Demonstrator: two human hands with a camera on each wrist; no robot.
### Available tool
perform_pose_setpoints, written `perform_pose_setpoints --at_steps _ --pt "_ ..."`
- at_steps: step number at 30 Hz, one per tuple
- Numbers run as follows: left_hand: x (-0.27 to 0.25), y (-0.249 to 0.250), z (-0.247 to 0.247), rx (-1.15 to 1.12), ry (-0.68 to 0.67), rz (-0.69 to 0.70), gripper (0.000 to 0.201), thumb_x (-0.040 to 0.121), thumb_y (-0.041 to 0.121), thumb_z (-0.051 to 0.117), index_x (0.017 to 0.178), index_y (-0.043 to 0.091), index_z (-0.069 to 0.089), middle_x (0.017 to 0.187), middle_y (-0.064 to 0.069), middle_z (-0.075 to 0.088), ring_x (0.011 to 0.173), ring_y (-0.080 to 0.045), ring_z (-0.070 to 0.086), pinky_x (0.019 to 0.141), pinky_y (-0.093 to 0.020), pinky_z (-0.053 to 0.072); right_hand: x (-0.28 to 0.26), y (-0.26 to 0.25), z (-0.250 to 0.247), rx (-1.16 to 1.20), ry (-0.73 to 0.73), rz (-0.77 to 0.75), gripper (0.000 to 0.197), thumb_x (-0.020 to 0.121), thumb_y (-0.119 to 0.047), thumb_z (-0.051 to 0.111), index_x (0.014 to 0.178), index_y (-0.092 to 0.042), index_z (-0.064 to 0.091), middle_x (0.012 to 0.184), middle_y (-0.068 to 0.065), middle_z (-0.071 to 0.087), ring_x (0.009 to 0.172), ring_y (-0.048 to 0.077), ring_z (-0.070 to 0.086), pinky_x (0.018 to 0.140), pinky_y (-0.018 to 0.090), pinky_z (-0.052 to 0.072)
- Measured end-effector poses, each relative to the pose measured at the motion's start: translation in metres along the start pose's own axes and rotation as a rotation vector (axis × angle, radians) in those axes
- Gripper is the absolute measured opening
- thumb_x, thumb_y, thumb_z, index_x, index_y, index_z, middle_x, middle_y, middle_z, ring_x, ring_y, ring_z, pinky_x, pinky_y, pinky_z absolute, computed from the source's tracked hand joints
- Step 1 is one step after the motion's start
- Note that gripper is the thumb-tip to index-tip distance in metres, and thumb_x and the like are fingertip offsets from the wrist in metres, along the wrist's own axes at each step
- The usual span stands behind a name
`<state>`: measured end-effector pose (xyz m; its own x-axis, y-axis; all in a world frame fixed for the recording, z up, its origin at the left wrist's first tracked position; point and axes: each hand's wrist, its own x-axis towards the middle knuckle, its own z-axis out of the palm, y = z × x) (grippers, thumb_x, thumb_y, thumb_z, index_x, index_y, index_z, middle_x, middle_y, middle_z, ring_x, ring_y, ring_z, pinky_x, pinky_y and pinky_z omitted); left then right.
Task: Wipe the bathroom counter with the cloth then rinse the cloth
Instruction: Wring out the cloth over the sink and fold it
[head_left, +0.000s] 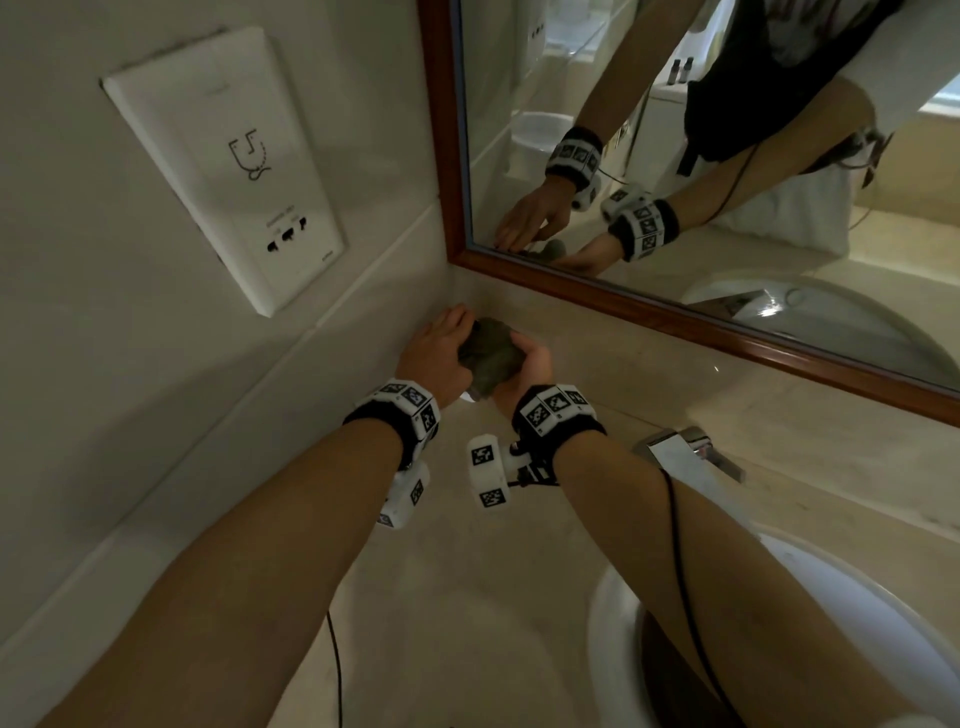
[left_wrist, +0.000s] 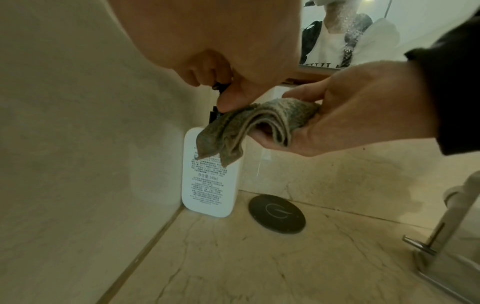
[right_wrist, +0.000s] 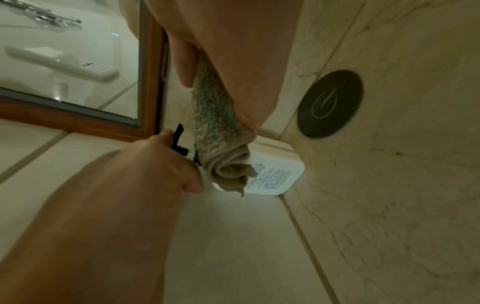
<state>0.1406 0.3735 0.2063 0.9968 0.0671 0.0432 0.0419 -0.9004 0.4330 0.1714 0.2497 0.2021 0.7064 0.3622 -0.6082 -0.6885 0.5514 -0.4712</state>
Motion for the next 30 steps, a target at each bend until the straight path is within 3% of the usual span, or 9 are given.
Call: perform_pose_setpoints --at_steps 3,8,12,16,20,27,30 --pt "0.001 -0.002 0.0 0.017 -0.008 0.003 0.077 0.079 0.003 0.054 0.151 0.012 0.025 0.159 -0.005 0.02 0.146 -0.023 0.017 0.119 -0.034 0.017 0.001 0.002 0.002 -0.011 0.014 0.003 0.037 0.093 -0.031 0.049 0.113 -0.003 0.062 0.122 0.022 0.062 0.111 0.036 0.057 0.098 0.047 0.044" --pt "0.003 -0.006 -0.001 0.046 -0.025 0.013 0.08 0.077 0.003 0.056 0.151 0.013 0.026 0.159 -0.005 0.021 0.145 -0.024 0.021 0.118 -0.036 0.021 0.0 0.002 0.002 -0.011 0.008 0.004 0.035 0.093 -0.03 0.048 0.112 -0.005 0.063 0.121 0.021 0.062 0.114 0.036 0.056 0.104 0.048 0.041" --pt "0.001 -0.006 -0.004 0.051 -0.023 0.033 0.077 0.079 0.001 0.055 0.15 0.013 0.027 0.159 -0.005 0.022 0.145 -0.023 0.021 0.118 -0.034 0.021 -0.004 -0.001 0.004 -0.006 -0.005 -0.006 0.031 0.094 -0.029 0.048 0.106 -0.005 0.064 0.106 0.018 0.065 0.1 0.034 0.059 0.094 0.046 0.045" --pt "0.001 -0.002 -0.007 0.078 -0.02 0.042 0.077 0.08 0.003 0.055 0.151 0.012 0.026 0.159 -0.005 0.022 0.145 -0.022 0.02 0.117 -0.032 0.019 -0.007 0.0 0.006 -0.013 -0.009 -0.015 0.037 0.093 -0.031 0.048 0.117 -0.005 0.062 0.11 0.018 0.065 0.101 0.034 0.059 0.095 0.045 0.045" --pt "0.001 0.0 -0.009 0.093 -0.041 0.042 0.078 0.079 0.002 0.055 0.151 0.011 0.025 0.159 -0.006 0.021 0.146 -0.022 0.018 0.117 -0.029 0.016 -0.009 -0.001 0.007 -0.043 0.016 0.004 0.037 0.092 -0.033 0.049 0.116 -0.007 0.063 0.109 0.017 0.065 0.103 0.034 0.058 0.087 0.046 0.046" --pt "0.001 -0.002 -0.009 0.087 -0.032 0.051 0.079 0.078 0.0 0.056 0.15 0.011 0.027 0.158 -0.007 0.024 0.143 -0.025 0.025 0.116 -0.031 0.021 -0.012 -0.001 0.008 -0.037 0.021 0.01 0.032 0.093 -0.031 0.049 0.105 -0.007 0.064 0.102 0.016 0.066 0.095 0.033 0.06 0.075 0.043 0.047" --pt "0.001 -0.002 -0.007 0.097 -0.034 0.059 0.08 0.077 0.0 0.056 0.15 0.01 0.027 0.158 -0.007 0.024 0.143 -0.026 0.026 0.115 -0.033 0.023 -0.013 -0.001 0.008 -0.029 0.028 0.011 0.033 0.092 -0.029 0.05 0.112 -0.006 0.064 0.104 0.016 0.066 0.096 0.033 0.06 0.074 0.044 0.047"
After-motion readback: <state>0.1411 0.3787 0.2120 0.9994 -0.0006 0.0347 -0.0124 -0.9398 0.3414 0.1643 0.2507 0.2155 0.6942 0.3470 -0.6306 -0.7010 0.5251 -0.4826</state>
